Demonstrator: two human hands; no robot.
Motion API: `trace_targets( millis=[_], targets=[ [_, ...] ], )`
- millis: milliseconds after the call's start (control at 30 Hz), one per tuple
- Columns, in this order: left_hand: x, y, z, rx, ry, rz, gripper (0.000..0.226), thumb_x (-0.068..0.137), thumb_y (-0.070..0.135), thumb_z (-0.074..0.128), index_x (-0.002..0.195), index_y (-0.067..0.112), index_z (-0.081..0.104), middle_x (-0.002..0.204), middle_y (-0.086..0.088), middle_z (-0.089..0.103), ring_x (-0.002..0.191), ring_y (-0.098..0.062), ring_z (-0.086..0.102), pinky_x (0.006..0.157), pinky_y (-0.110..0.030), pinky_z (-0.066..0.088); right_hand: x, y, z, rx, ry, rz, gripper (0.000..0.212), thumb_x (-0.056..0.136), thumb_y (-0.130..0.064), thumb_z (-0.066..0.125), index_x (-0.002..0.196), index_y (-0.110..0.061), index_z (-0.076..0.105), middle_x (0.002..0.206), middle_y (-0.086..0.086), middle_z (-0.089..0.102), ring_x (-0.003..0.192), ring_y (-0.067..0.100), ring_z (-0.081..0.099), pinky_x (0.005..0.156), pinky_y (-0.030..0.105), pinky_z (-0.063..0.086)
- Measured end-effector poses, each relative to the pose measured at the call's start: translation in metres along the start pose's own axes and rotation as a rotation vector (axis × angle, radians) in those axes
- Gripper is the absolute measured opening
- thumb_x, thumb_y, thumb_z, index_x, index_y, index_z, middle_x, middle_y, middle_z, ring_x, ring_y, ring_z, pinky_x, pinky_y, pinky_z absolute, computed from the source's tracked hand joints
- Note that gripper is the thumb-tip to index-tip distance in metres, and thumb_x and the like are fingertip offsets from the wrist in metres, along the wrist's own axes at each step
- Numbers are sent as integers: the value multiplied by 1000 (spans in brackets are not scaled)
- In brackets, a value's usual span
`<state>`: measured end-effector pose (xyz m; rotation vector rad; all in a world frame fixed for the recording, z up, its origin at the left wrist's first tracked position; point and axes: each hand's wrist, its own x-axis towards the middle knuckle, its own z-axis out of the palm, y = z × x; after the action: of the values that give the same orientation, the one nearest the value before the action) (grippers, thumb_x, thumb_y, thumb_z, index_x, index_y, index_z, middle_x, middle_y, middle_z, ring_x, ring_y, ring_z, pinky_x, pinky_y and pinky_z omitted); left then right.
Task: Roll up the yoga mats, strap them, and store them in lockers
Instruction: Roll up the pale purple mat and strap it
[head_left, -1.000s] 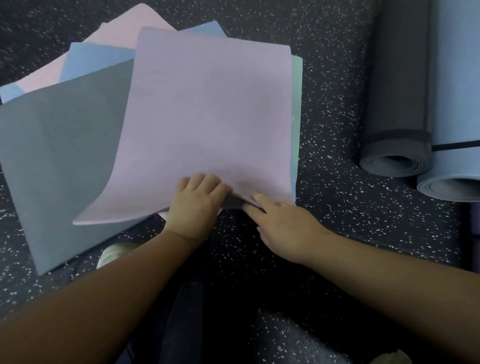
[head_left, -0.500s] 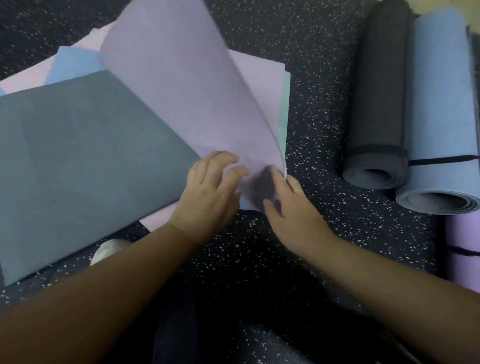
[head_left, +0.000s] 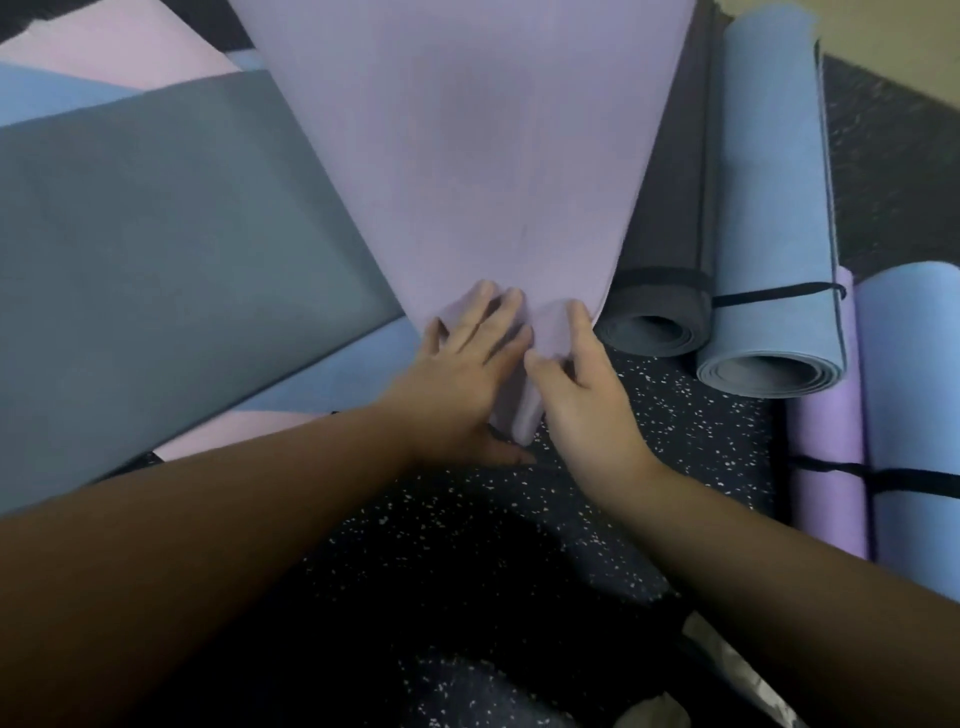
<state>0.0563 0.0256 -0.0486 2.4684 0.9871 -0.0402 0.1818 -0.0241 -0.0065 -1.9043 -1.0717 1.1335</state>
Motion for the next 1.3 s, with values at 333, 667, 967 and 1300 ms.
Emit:
trace_targets(
  millis=[333,667,967,1300],
  targets=[
    [7,4,24,94,203,66,54,75,13,61,127,25,61,122,-15,56,98,-33,55,70,-42,51,-4,36,-19,-4,44,151,33,92,-11,50,123,-23,44,117,13,58,96,24,64,89,45,53],
    [14,-11,4,-19,337,45,73,77,-10,57,138,29,51,160,-10,12,140,-28,31,116,-57,4,-18,34,-23,-236,-18,159,72,94,-13,47,152,-28,9,153,-9,20,67,-6,51,75,18,42],
    [-22,-43,-1,207,503,72,49,67,1,70,112,19,67,150,-12,37,108,-34,60,112,-56,4,-14,31,-14,-376,-354,72,74,94,-14,46,151,-38,6,154,-15,24,104,4,48,92,25,43],
    [-55,-80,34,107,75,-464,52,90,18,56,139,30,45,158,-10,16,144,-45,5,114,-58,18,-14,37,3,-628,-346,60,83,95,-19,49,152,-22,-11,161,-8,0,128,22,45,94,30,40]
  ],
)
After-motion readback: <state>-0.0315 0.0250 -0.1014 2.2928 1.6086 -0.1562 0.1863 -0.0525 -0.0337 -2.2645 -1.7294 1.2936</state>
